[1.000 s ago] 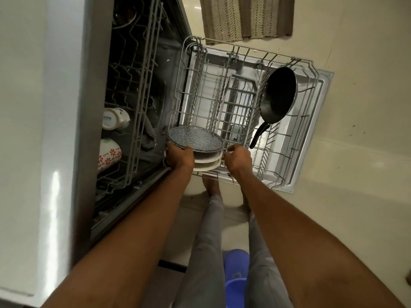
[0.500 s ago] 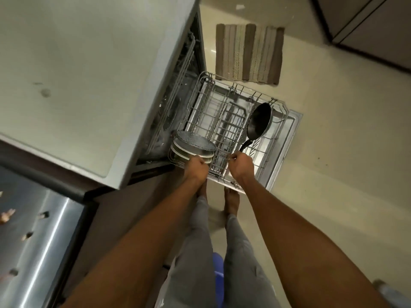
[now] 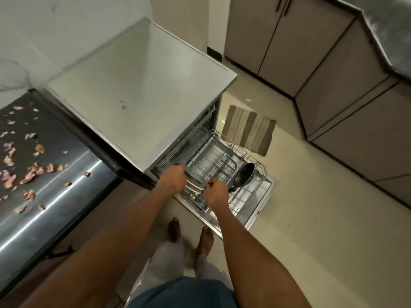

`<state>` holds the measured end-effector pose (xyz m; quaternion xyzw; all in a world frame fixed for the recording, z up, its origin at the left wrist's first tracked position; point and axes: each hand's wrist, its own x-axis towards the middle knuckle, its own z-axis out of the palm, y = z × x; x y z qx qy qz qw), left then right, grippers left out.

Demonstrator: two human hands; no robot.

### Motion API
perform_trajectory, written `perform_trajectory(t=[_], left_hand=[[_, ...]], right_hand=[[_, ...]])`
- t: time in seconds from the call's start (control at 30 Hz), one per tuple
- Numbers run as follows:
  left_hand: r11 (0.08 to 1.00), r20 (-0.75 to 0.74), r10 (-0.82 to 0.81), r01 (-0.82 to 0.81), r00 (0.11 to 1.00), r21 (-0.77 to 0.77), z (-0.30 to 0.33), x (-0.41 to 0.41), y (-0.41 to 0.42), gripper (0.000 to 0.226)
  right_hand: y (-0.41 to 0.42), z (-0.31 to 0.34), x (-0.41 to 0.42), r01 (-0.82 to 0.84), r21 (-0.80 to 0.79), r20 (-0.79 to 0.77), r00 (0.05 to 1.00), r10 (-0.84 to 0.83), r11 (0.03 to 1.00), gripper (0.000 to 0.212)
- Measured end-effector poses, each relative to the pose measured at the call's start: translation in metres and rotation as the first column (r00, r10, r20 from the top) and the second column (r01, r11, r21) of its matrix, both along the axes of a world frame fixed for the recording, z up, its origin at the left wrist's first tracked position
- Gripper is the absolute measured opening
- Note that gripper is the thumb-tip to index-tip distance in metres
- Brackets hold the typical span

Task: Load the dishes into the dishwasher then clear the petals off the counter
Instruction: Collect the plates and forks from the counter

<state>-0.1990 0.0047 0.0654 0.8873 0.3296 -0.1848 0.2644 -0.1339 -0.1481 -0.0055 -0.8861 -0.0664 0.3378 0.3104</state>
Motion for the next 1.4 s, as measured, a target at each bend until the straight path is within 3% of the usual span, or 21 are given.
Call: perform_trajectory(t=[0.3, 0.43, 0.63, 0.83, 1.0, 1.2, 1.4], left_hand=[[0.974, 0.129, 0.201, -0.213, 0.971, 0.082, 0.053, -0.084, 0.054, 0.02], [0.928, 0.171, 0.355, -0.369, 0.919, 0.057, 0.062, -0.151, 0.079, 0.017], [0.818, 0.21, 0.524, -0.556, 0.826, 0.146, 0.078, -0.265, 0.101, 0.018], [0.642, 0.275, 0.686, -0.738, 0.673, 0.206, 0.102, -0.383, 0.111, 0.016], [0.513, 0.311, 0.772, -0.832, 0.555, 0.212, 0.119, -0.455, 0.115, 0.019], [0.321, 0.332, 0.867, -0.926, 0.371, 0.197, 0.125, -0.521, 0.13, 0.023], [0.157, 0.318, 0.926, -0.973, 0.205, 0.17, 0.122, -0.566, 0.146, 0.02]], right_hand=[[0.084, 0.078, -0.026, -0.281, 0.021, 0.19, 0.943, 0.272, 0.96, 0.025], [0.136, 0.113, -0.067, -0.501, 0.016, 0.298, 0.829, 0.474, 0.865, 0.031], [0.197, 0.147, -0.162, -0.781, -0.015, 0.405, 0.566, 0.718, 0.625, 0.017], [0.247, 0.177, -0.259, -0.912, -0.028, 0.473, 0.348, 0.809, 0.408, 0.024], [0.281, 0.195, -0.328, -0.968, -0.043, 0.49, 0.197, 0.849, 0.249, 0.027], [0.319, 0.2, -0.409, -0.994, -0.106, 0.531, -0.075, 0.844, -0.022, 0.024], [0.36, 0.184, -0.471, -0.958, -0.162, 0.525, -0.288, 0.801, -0.238, 0.024]])
